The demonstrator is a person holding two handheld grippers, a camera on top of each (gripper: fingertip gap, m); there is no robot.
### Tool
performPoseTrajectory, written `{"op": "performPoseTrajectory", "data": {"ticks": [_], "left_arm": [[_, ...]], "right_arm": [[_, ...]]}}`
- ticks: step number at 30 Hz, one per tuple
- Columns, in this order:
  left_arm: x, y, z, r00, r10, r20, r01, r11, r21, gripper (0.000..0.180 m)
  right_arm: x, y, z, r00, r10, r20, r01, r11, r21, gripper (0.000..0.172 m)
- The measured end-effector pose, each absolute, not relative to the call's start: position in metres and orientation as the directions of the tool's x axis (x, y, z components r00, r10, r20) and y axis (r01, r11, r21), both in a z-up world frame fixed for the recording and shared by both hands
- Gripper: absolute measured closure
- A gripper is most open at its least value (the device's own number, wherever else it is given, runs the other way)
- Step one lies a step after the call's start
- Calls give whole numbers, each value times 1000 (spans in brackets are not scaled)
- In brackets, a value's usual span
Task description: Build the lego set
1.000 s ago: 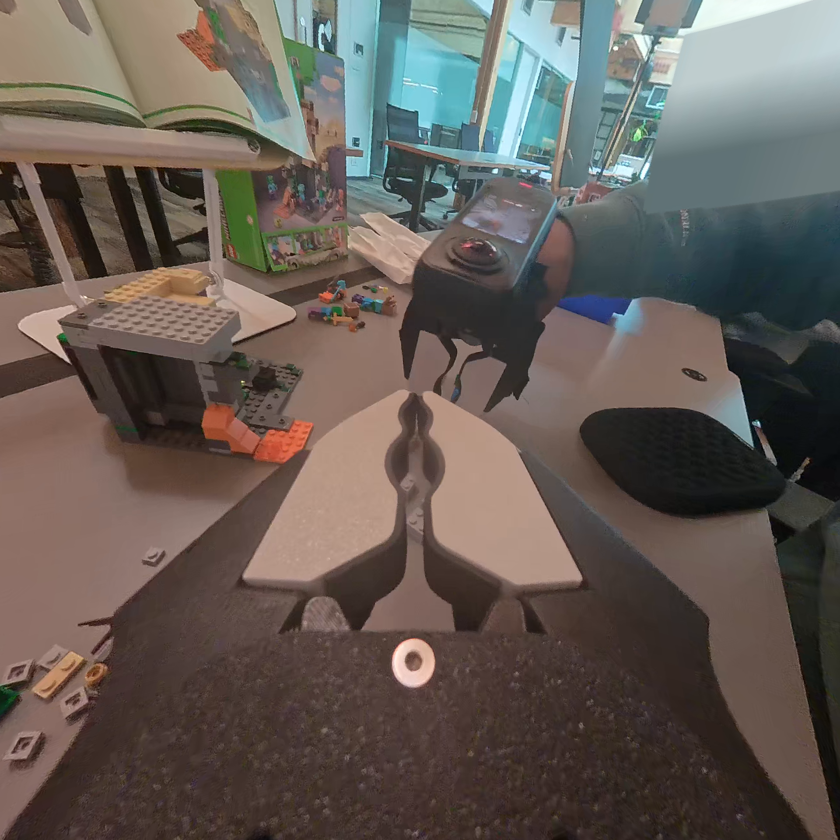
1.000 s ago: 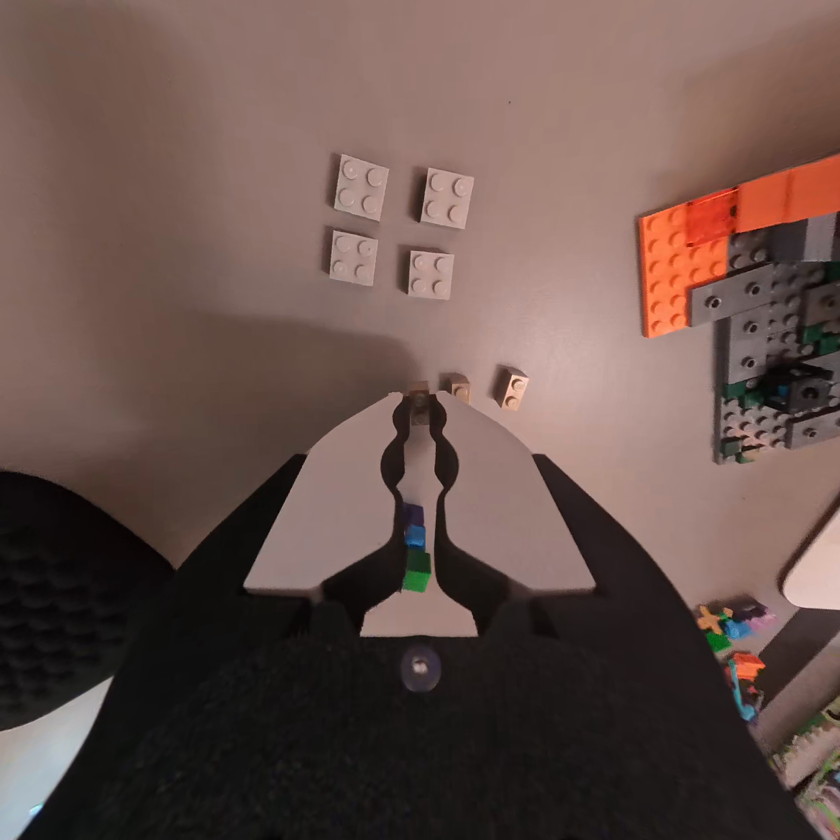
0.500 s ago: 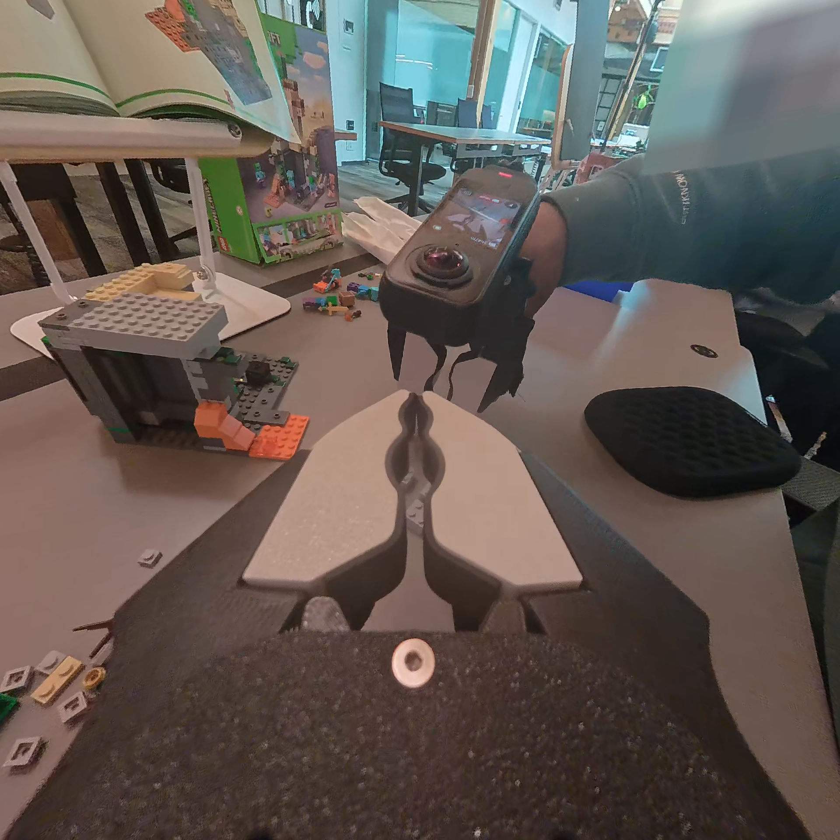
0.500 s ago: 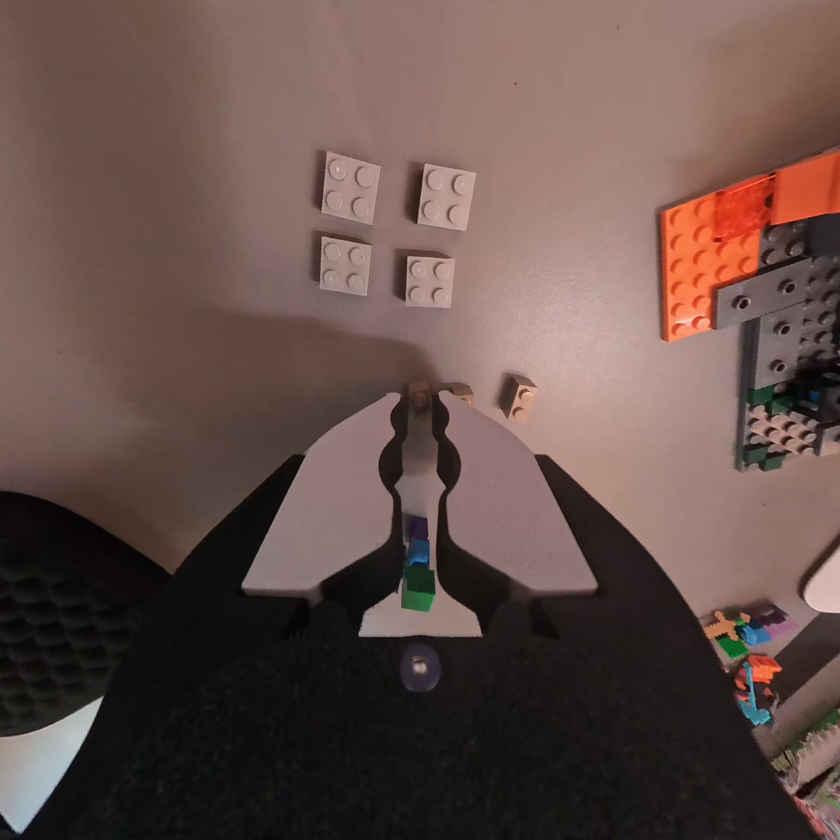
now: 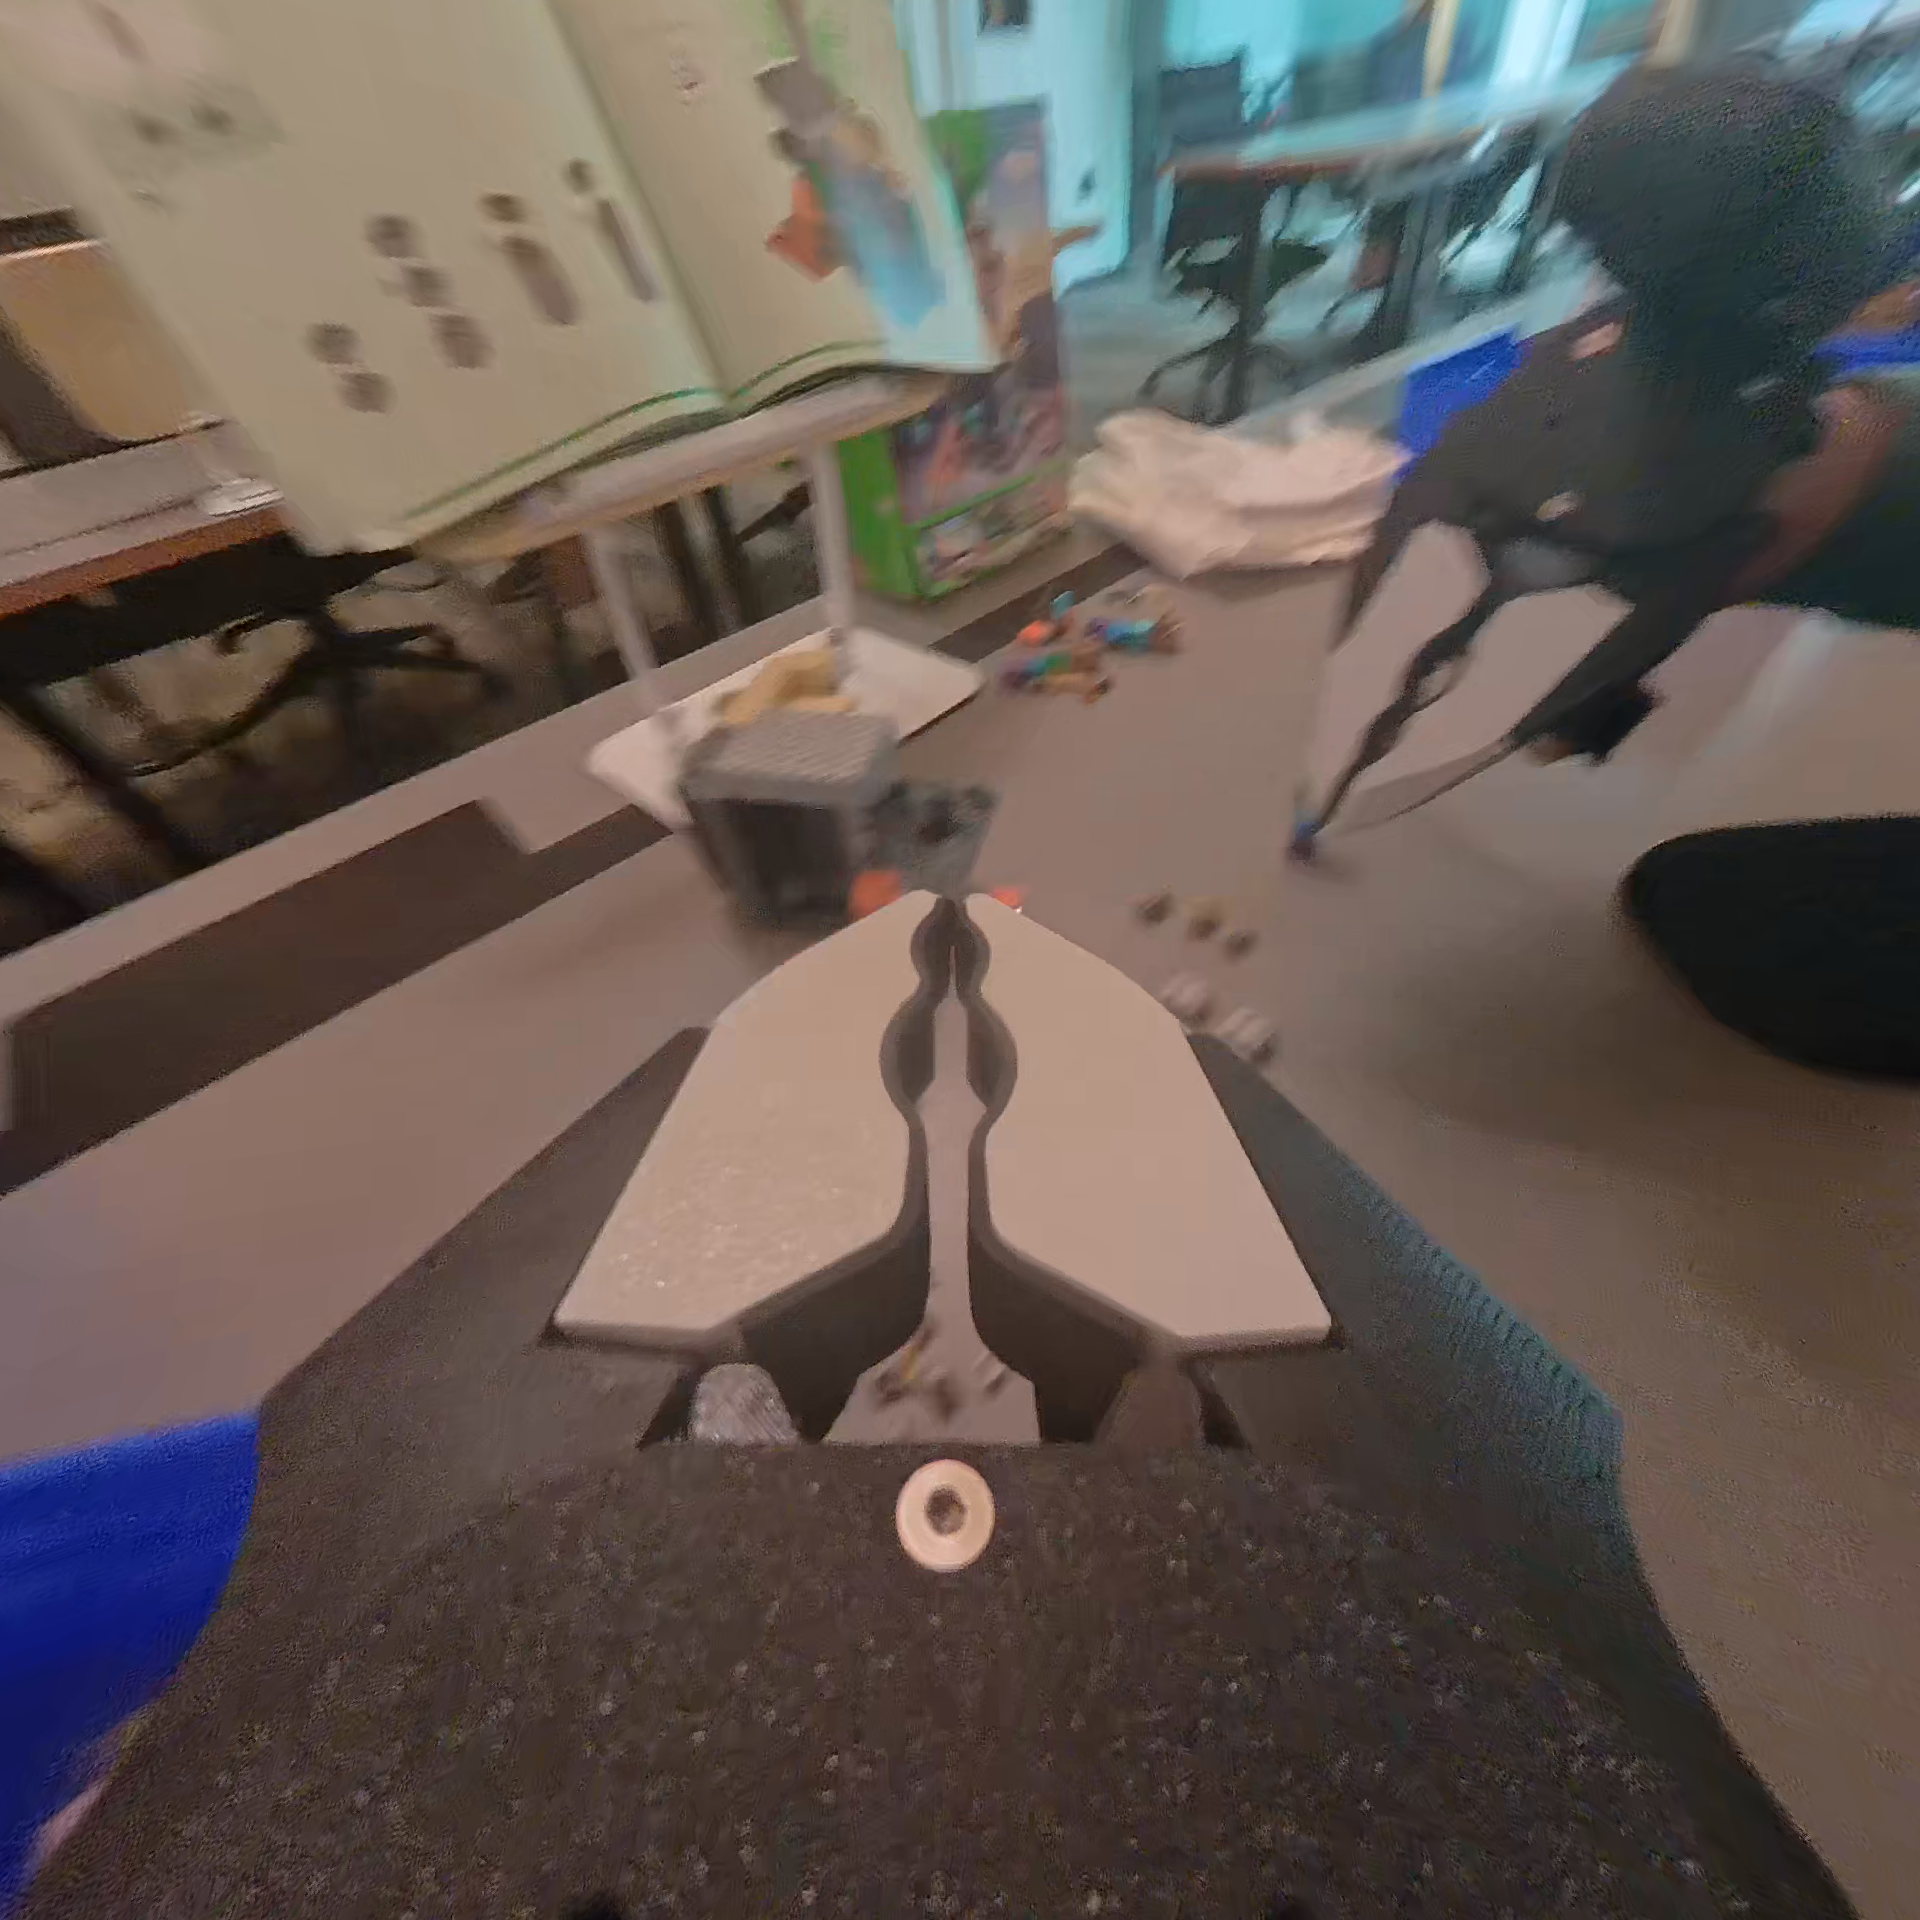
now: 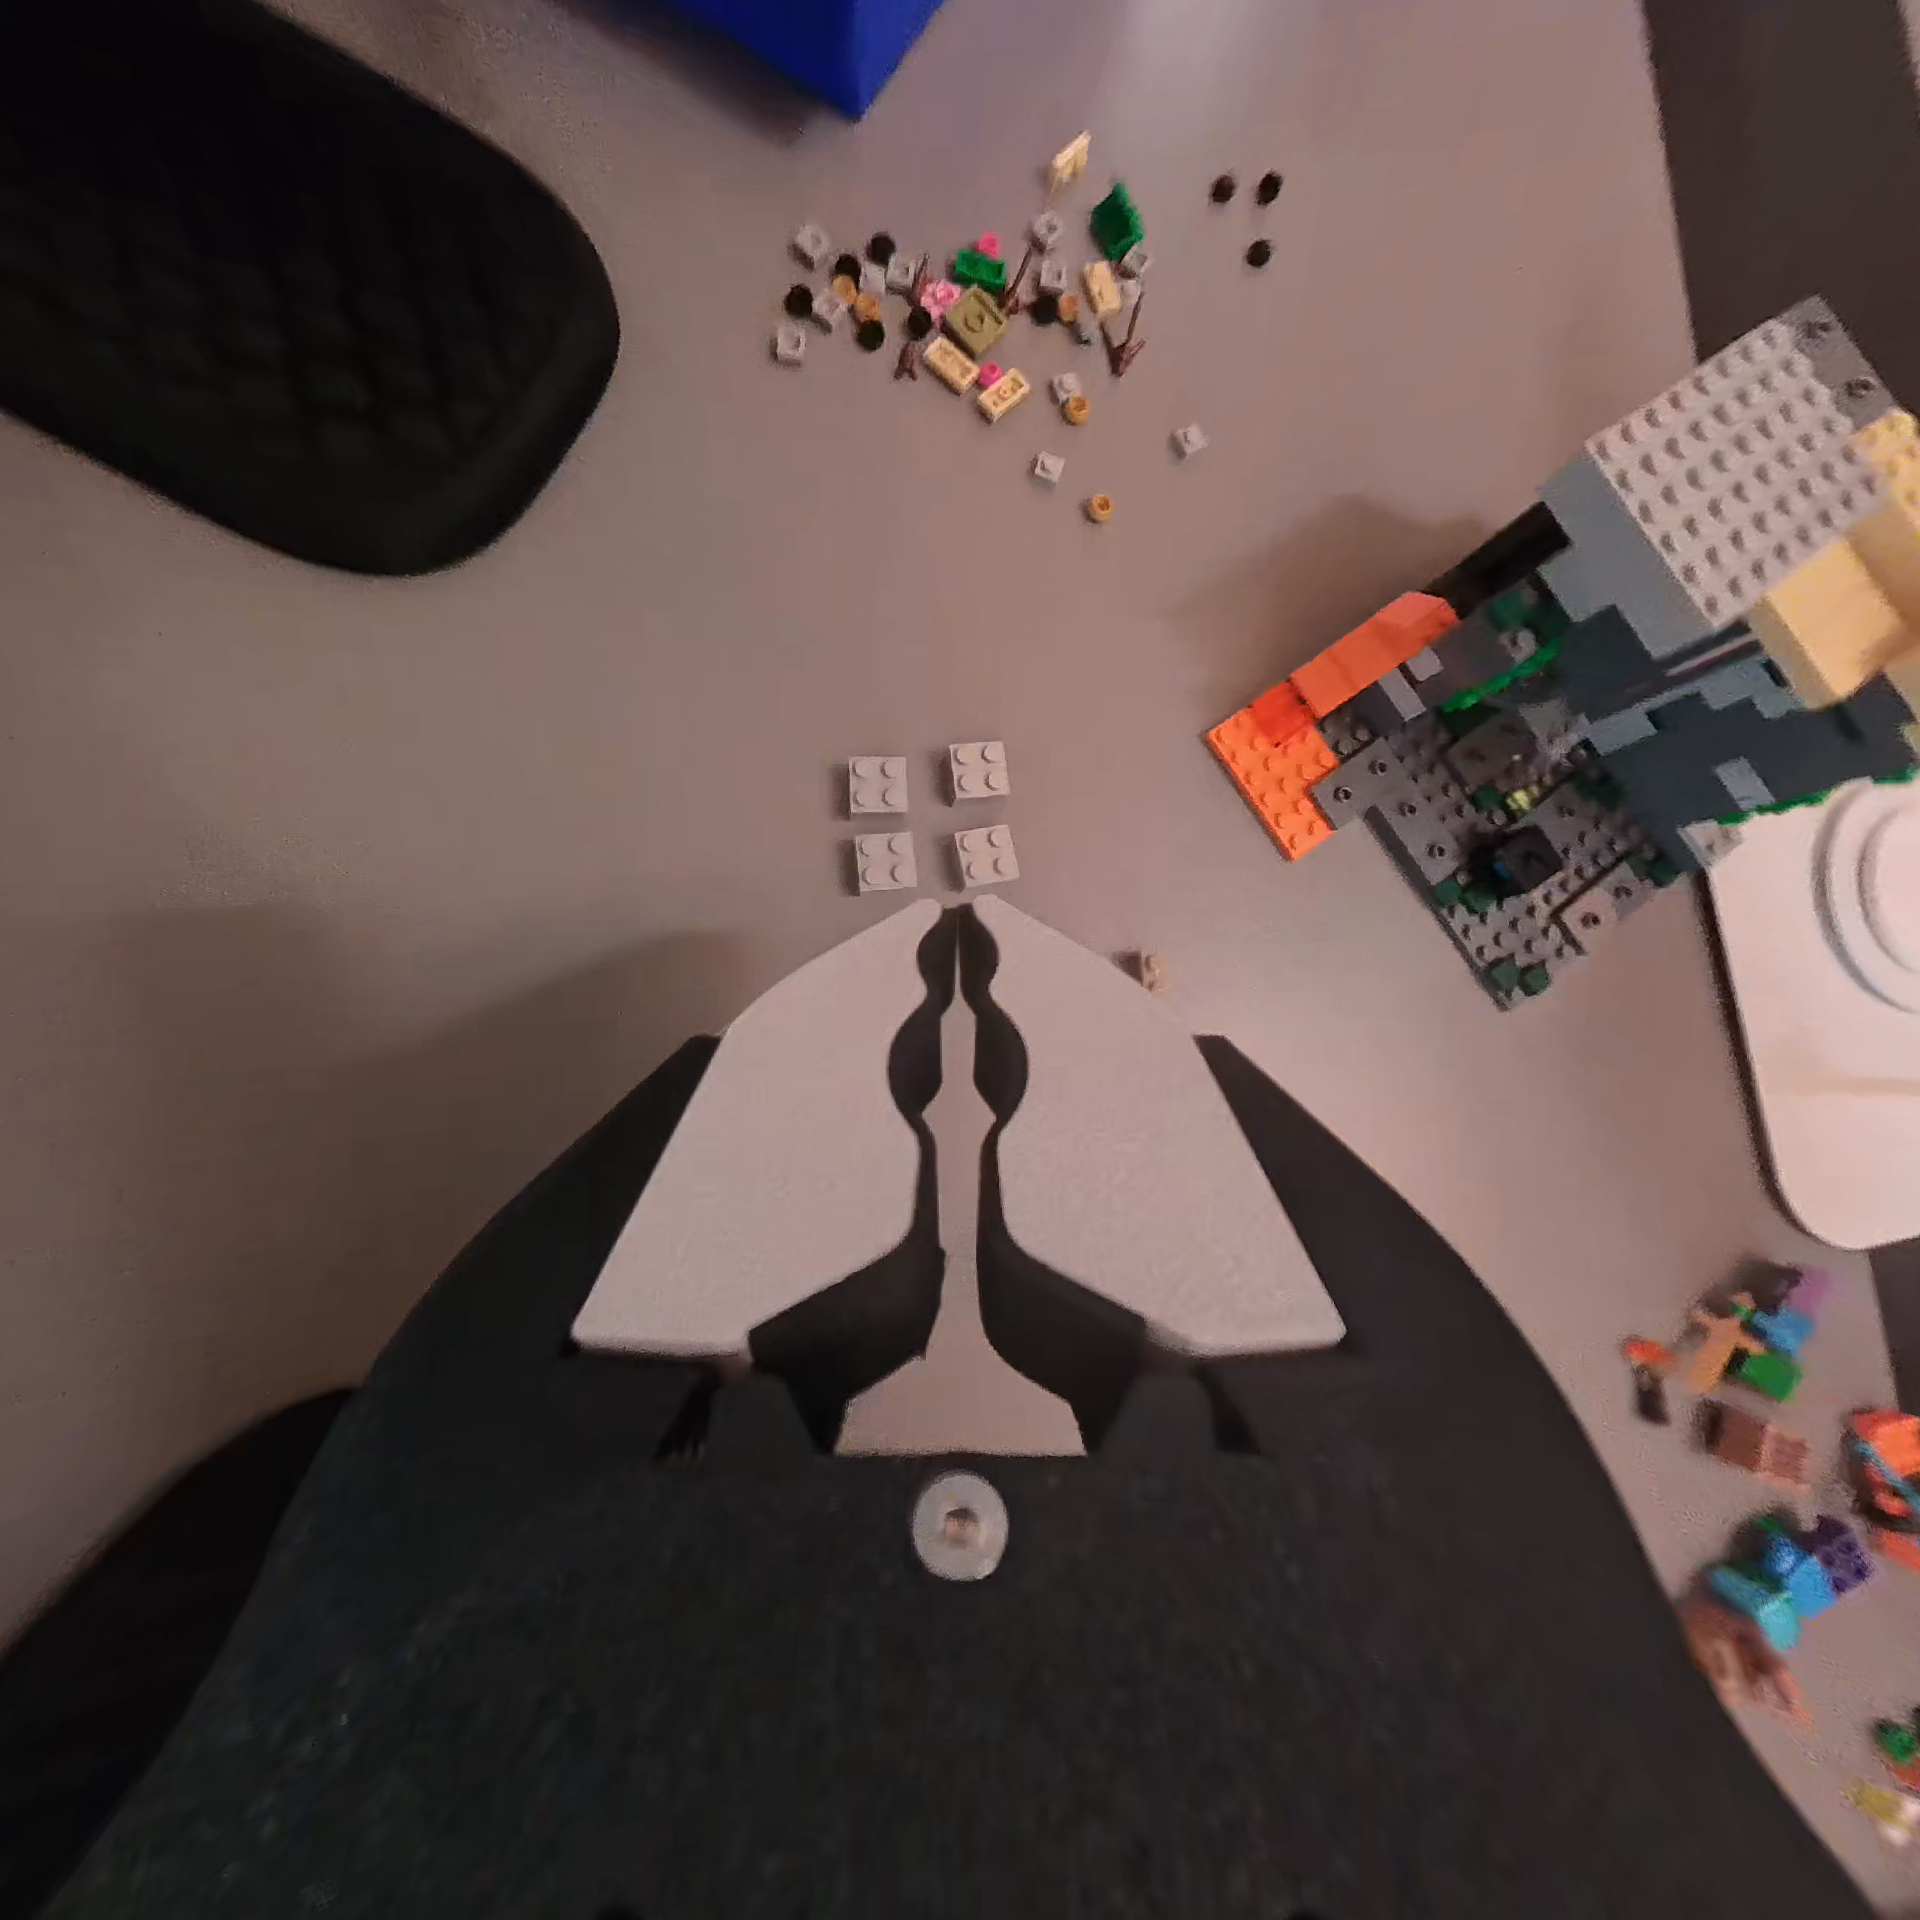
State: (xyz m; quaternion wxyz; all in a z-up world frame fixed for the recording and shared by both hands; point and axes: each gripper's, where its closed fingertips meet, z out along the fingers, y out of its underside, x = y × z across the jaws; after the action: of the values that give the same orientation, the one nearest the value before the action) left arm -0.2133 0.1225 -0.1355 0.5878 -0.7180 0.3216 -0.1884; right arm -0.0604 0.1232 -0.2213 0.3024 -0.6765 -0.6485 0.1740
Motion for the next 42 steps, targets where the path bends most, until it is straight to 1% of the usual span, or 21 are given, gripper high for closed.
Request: {"op": "performPoseTrajectory", "data": {"ticks": [1, 3, 5, 7, 8, 11, 14, 17, 22, 24, 29, 31, 36, 42], "left_arm": [[-236, 123, -129, 746, -649, -145, -286, -116, -951, 180], [-281, 125, -123, 770, -607, -198, -380, -186, -906, 180], [-331, 130, -125, 789, -559, -254, -471, -287, -834, 180], [-372, 135, -132, 792, -547, -271, -523, -380, -762, 174], [-389, 137, -139, 794, -548, -263, -538, -431, -725, 170], [-429, 139, -162, 796, -562, -224, -562, -551, -616, 165], [-443, 136, -189, 774, -621, -127, -580, -613, -536, 164], [-436, 127, -218, 727, -686, -30, -620, -638, -456, 162], [-415, 114, -257, 627, -779, 8, -736, -595, -323, 160], [-409, 111, -268, 598, -801, 26, -763, -579, -289, 159], [-383, 98, -277, 495, -866, 73, -820, -493, -290, 163], [-374, 95, -281, 434, -900, 38, -859, -426, -285, 160], [-365, 105, -294, 306, -951, -37, -921, -285, -266, 161], [-363, 116, -307, 226, -973, -40, -947, -209, -245, 162]], "right_arm": [[-56, 122, -221, 123, 981, 153, 757, 7, -654, 172], [-45, 120, -223, 164, 975, 150, 738, -20, -674, 172], [-36, 117, -224, 197, 972, 128, 714, -53, -698, 172], [-29, 114, -224, 231, 967, 104, 689, -87, -720, 172], [-27, 113, -224, 244, 965, 95, 675, -99, -731, 172], [-22, 108, -226, 275, 959, 72, 642, -127, -756, 172], [-16, 104, -231, 299, 953, 57, 620, -148, -771, 172], [-11, 102, -235, 324, 945, 32, 601, -180, -779, 172], [-5, 100, -241, 355, 935, 14, 589, -211, -780, 172], [-4, 101, -241, 364, 931, 14, 585, -217, -782, 172], [-5, 102, -243, 379, 926, 5, 579, -232, -782, 172], [-5, 102, -245, 384, 923, 0, 582, -242, -777, 172], [-3, 105, -249, 400, 916, -14, 588, -269, -763, 172], [-4, 108, -251, 416, 909, -22, 593, -289, -751, 172]]}}
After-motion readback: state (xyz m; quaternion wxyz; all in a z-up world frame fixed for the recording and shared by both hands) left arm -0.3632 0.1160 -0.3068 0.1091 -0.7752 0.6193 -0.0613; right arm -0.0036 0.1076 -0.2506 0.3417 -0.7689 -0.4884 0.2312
